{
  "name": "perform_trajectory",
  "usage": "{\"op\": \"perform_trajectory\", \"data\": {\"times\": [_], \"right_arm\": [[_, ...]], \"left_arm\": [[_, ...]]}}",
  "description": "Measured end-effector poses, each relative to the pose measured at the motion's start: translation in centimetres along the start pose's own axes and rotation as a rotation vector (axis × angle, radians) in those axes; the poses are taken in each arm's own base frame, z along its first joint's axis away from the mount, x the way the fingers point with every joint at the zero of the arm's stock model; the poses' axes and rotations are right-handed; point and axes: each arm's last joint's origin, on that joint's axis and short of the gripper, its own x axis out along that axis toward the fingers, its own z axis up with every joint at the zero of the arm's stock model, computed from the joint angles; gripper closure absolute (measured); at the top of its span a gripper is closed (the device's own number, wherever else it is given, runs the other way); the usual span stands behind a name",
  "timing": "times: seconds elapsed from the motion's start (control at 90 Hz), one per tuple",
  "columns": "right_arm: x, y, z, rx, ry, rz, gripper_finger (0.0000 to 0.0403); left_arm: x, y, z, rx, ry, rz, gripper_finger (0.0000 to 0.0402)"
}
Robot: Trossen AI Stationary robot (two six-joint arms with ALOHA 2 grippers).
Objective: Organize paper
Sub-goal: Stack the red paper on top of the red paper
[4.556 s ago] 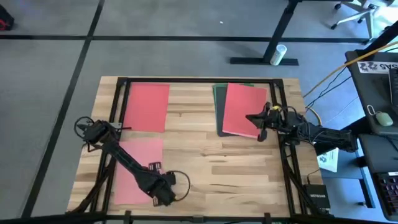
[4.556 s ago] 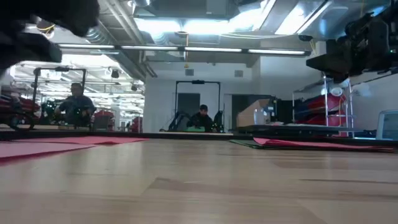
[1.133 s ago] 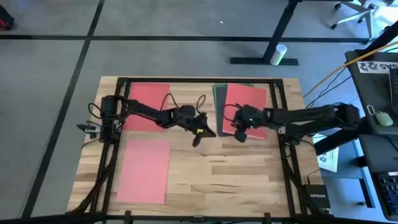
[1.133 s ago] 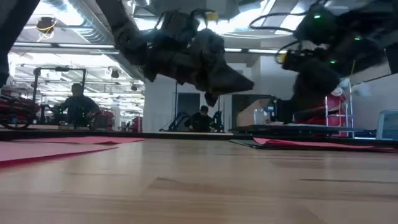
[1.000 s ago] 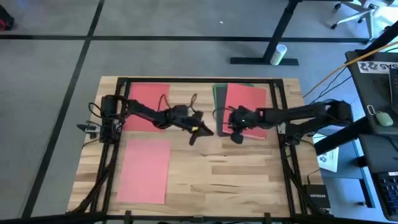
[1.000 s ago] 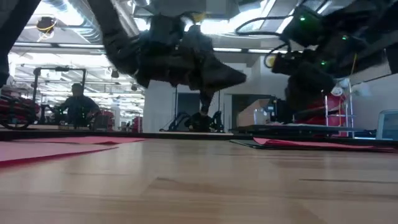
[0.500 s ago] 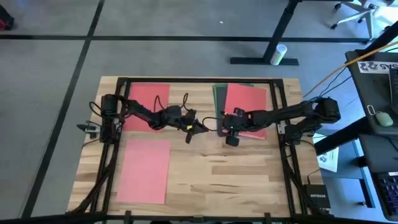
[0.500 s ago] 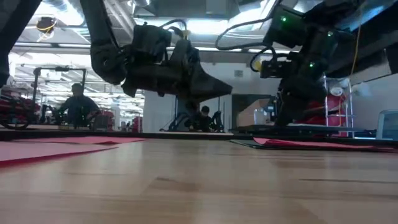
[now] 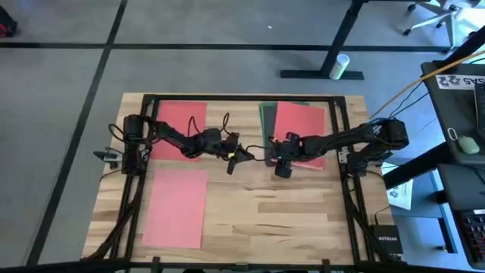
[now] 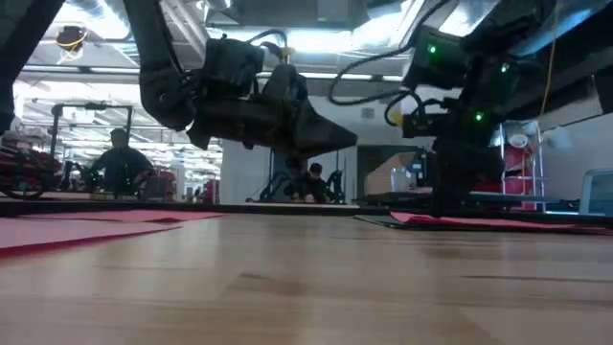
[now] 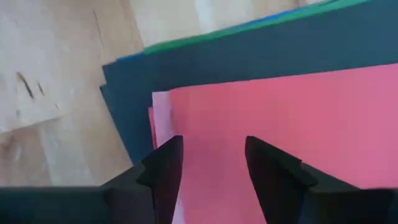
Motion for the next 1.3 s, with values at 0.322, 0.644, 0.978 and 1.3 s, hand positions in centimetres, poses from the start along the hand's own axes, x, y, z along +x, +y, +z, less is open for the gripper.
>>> {"op": "perform_trajectory", "data": {"times": [0.322,0.644,0.978,1.3], "right_arm": [[0.41,0.24,0.18,0.022,-0.007,0.033,0.0239],[0.31,0.27,0.38,0.028,-0.029,0.045,0.024],[0.17,0.82,0.82,0.03,-0.078,0.088,0.024],[0.19,0.56,0.85,0.034,-0.089,0.02,0.024]], "left_arm": [[0.01,0.03,-0.07,0.001,0.008,0.003,0.0402],[0.04,-0.01,-0.26,0.015,0.026,0.005,0.0401],[0.04,-0.03,-0.26,0.014,0.025,0.004,0.0402],[0.04,-0.03,-0.26,0.015,0.025,0.004,0.0402]]}}
